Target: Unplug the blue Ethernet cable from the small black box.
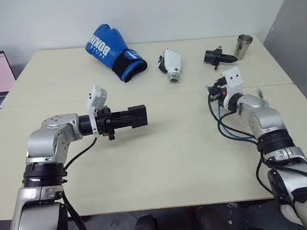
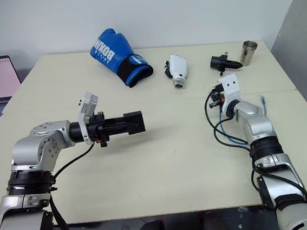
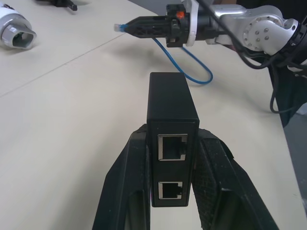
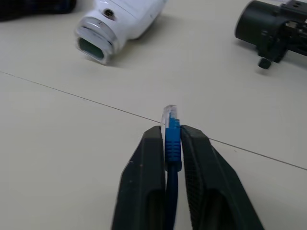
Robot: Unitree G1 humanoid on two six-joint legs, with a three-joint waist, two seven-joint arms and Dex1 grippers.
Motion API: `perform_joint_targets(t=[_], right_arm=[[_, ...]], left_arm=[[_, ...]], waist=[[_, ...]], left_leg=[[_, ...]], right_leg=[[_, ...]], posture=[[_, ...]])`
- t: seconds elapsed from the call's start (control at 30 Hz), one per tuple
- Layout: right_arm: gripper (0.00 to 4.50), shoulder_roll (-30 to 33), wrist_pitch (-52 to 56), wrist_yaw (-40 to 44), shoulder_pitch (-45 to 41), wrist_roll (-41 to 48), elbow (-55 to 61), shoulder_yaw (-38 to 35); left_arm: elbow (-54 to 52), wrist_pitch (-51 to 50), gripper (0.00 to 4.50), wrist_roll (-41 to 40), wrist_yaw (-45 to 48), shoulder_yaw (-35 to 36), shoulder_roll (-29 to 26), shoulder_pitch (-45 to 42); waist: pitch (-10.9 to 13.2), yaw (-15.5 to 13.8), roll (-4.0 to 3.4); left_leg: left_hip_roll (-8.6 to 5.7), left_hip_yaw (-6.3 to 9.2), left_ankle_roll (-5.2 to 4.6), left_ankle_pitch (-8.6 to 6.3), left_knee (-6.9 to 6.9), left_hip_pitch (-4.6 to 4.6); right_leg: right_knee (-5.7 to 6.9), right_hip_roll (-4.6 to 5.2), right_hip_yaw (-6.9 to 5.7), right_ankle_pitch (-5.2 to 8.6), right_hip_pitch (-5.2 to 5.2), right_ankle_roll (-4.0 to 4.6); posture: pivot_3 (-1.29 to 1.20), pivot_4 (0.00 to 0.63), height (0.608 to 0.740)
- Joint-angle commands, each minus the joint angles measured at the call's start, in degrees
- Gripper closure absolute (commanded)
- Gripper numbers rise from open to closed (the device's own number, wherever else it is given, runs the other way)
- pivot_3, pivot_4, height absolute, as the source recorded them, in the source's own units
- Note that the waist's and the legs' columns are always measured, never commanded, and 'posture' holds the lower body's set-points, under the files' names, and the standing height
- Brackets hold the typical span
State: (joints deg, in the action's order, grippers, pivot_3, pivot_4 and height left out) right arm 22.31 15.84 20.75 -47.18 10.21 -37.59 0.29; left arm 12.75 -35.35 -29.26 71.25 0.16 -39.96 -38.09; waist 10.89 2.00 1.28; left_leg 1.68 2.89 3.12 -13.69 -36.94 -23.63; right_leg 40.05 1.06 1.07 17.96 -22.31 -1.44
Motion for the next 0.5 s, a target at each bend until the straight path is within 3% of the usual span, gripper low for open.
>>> perform_joint_targets(t=[0.03, 0.27, 0.4, 0.5], right_arm=[[2.95, -0.5, -3.6, -0.4, -2.7, -0.3, -1.7, -2.5], [1.32, 0.0, -3.7, 4.8, -0.3, 1.1, 8.8, -2.5], [0.23, 0.5, 2.6, 17.4, 4.6, 8.2, 25.5, 0.5], [0.00, 2.7, 8.0, 24.4, 9.8, 10.7, 39.2, 6.0]], left_arm=[[-2.1, 2.1, 3.70, 0.5, -1.6, 1.3, 0.4, -0.5], [1.1, 8.4, 3.70, 3.8, -10.5, 4.1, 3.6, -0.6], [7.2, 18.5, 3.70, 8.5, -21.8, 7.6, 7.0, -0.8], [14.5, 28.1, 3.70, 13.5, -31.3, 9.6, 8.5, 0.3]], waist=[[0.0, 0.1, 0.00], [0.0, 0.0, -0.01], [0.0, -0.1, -0.01], [0.0, -0.1, -0.02]], left_leg=[[0.00, -0.01, 0.00, 0.00, 0.00, 0.00], [0.01, 0.04, 0.00, 0.00, -0.04, 0.00], [0.01, 0.05, 0.00, 0.00, -0.04, 0.00], [0.02, 0.07, -0.01, 0.00, -0.04, -0.02]], right_leg=[[0.00, 0.00, 0.02, 0.00, -0.01, 0.00], [0.07, 0.01, -0.02, 0.00, 0.00, 0.00], [0.07, 0.01, -0.04, 0.00, 0.00, 0.00], [0.06, 0.03, -0.07, 0.00, 0.00, 0.00]], posture=[[0.00, 0.150, 0.740], [0.00, 0.150, 0.740], [0.00, 0.150, 0.740], [0.00, 0.150, 0.740]])
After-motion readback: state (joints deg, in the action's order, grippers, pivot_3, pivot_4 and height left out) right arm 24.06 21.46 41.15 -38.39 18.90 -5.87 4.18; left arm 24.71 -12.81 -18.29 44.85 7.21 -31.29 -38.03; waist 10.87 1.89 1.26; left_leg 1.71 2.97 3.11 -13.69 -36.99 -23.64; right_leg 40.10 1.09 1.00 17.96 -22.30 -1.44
